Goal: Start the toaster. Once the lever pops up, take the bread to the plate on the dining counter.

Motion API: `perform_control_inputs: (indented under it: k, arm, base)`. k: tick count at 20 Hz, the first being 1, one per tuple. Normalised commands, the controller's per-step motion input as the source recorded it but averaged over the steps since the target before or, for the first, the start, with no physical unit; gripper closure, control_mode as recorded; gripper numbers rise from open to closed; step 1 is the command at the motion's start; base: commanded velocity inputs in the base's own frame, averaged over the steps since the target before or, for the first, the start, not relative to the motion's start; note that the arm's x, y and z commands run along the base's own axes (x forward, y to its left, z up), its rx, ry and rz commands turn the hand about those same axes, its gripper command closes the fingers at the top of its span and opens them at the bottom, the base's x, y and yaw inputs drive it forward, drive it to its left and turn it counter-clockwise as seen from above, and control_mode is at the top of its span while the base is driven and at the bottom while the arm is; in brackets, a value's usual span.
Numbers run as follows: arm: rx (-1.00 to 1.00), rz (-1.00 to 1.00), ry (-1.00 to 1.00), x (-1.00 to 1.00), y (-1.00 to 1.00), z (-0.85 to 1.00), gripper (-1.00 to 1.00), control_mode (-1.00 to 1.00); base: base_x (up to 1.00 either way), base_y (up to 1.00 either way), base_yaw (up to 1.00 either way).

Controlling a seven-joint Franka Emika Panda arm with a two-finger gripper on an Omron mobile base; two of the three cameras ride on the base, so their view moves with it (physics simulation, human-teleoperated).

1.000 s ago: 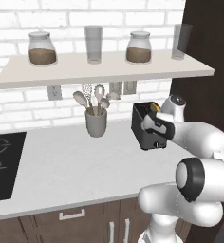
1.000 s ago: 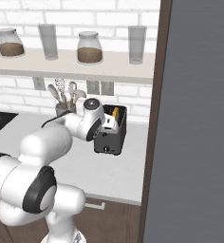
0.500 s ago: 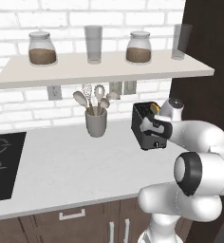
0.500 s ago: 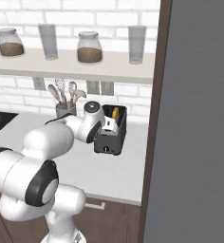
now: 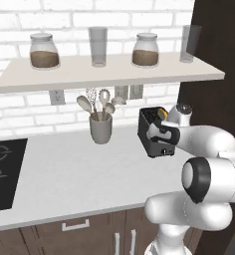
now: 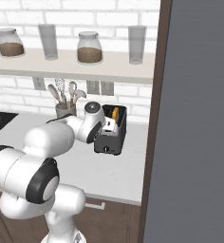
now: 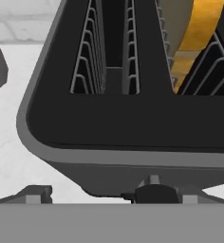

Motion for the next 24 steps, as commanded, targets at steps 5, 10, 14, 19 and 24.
perform_control_inputs:
  k: [5,10,14,19,24]
  arm:
    - [0.00,0.00,0.02,0.00,0.01,-0.17,-1.00,-1.00]
    - [0.00,0.00,0.03,0.00,0.06,-0.19,-1.00,-1.00]
    - [0.00,0.00,0.00,0.00,0.01,-0.01,-1.00,-1.00]
    - [0.00,0.00,0.00,-0.08,0.00,0.03,-1.00,-1.00]
    - [0.00,0.00,0.00,-0.03,0.00,0.08,-1.00,-1.00]
  base:
    - [0.00,0.00,0.00]
    - [0.00,0.00,0.00]
    - [0.00,0.00,0.00]
    - [0.00,0.00,0.00]
    - [0.00,0.00,0.00]
